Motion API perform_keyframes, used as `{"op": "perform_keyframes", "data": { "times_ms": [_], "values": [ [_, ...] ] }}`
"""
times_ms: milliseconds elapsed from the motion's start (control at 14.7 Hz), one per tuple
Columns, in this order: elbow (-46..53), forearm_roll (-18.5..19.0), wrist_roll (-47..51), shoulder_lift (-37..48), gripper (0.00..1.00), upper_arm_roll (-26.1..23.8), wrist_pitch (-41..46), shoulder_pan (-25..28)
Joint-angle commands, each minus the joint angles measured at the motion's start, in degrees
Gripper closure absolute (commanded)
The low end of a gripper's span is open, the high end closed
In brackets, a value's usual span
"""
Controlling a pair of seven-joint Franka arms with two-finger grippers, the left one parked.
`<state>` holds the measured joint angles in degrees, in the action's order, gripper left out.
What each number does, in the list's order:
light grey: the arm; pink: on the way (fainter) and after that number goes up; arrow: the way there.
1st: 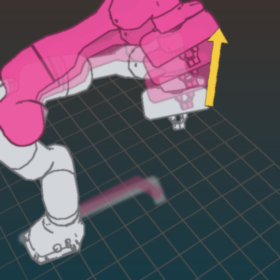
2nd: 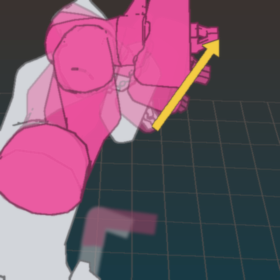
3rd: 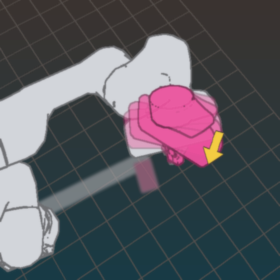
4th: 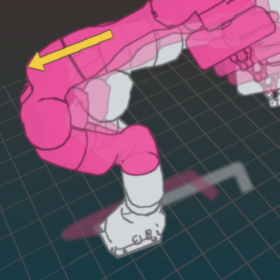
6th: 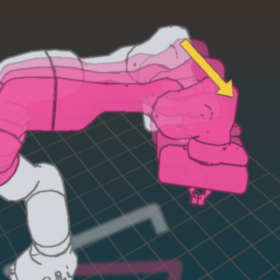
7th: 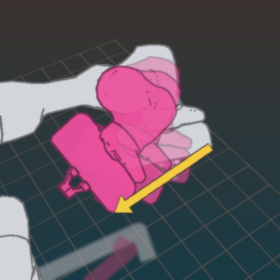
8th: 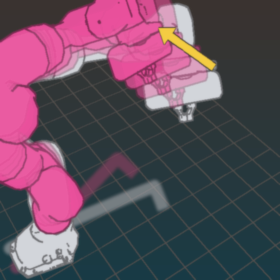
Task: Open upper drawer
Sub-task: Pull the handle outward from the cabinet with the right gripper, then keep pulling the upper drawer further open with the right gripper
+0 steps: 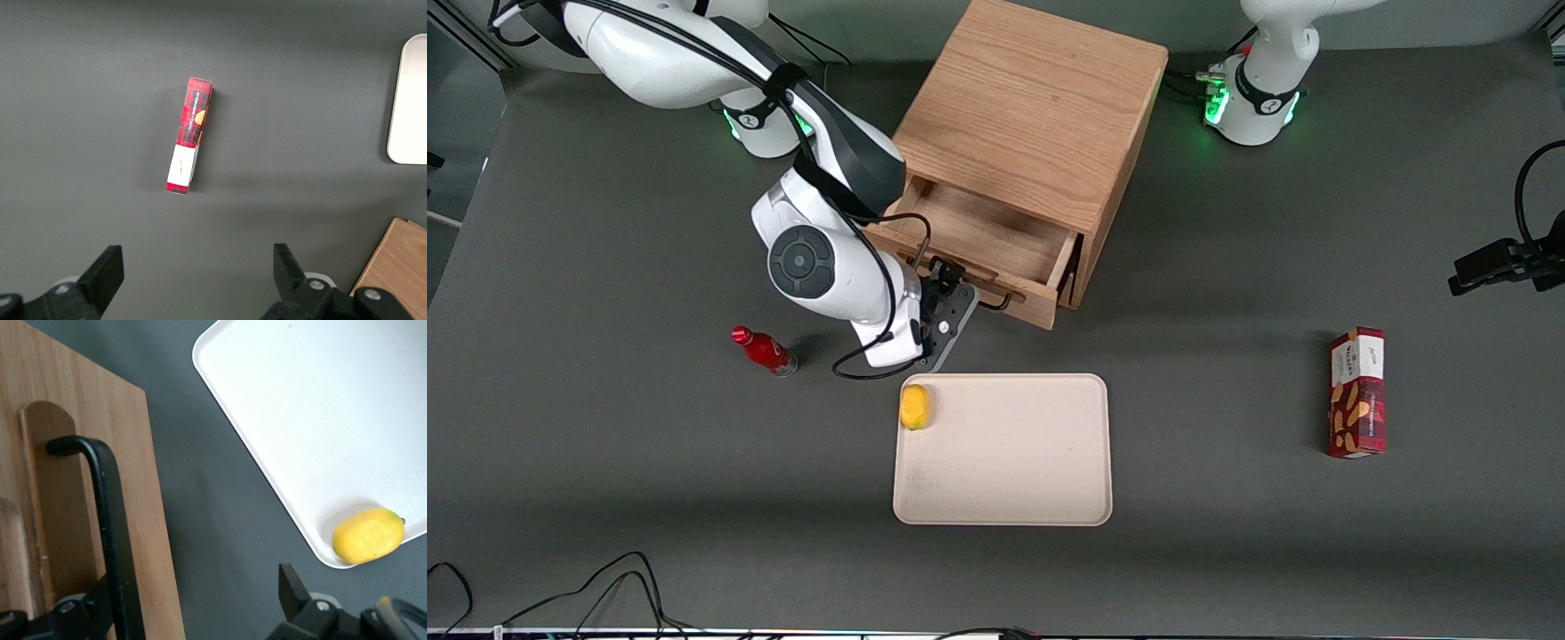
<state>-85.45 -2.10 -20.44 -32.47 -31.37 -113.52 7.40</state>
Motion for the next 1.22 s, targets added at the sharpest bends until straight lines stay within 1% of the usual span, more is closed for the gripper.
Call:
{"op": "perform_keyframes", "data": {
  "times_ms": [0, 339, 814, 950, 1018, 1154],
  "values": [
    [2.4, 1.14, -1.18, -1.72, 0.0, 0.34, 0.23, 0.16],
    [3.62, 1.22, -1.27, -2.42, 0.0, 1.48, 0.23, 0.16],
    [4.94, 1.22, -4.08, -2.51, 0.0, 2.98, 0.76, 0.07],
    [5.47, 1.14, -4.08, -2.86, 0.0, 4.29, 0.85, 0.25],
    [5.82, 1.31, -4.08, -3.29, 0.0, 4.38, 0.85, 0.25],
    [6.52, 3.15, -4.17, -3.74, 0.0, 4.38, 1.11, 0.16]
  ]
}}
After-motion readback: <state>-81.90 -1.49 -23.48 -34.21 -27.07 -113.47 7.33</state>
